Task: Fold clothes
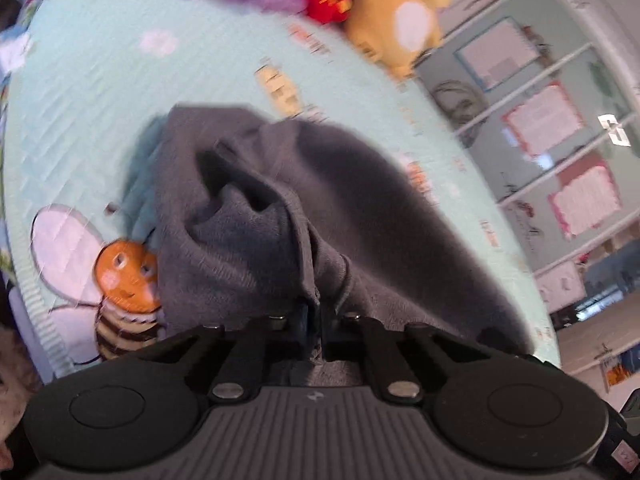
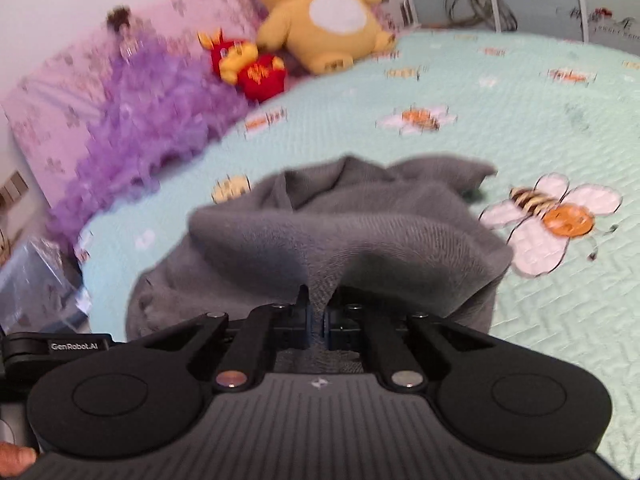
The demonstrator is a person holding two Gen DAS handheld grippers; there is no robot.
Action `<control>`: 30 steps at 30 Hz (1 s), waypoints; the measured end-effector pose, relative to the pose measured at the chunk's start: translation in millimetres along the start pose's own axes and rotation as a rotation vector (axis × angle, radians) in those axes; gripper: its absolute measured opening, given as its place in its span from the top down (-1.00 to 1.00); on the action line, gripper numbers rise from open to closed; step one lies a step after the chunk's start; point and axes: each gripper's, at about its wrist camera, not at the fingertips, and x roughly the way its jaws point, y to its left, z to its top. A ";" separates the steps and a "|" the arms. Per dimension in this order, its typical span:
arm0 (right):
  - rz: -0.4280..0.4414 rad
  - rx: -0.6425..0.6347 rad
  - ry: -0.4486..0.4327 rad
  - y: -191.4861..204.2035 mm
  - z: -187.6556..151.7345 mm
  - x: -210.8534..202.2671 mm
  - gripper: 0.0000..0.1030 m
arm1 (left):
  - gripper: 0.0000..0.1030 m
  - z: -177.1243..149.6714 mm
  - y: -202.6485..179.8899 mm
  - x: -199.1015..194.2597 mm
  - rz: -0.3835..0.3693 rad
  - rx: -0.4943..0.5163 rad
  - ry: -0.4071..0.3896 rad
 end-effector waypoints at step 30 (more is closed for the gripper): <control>-0.402 -0.104 -0.674 -83.4 66.5 -407.7 0.95 | 1.00 -71.9 -365.2 -142.9 -0.722 0.665 -0.116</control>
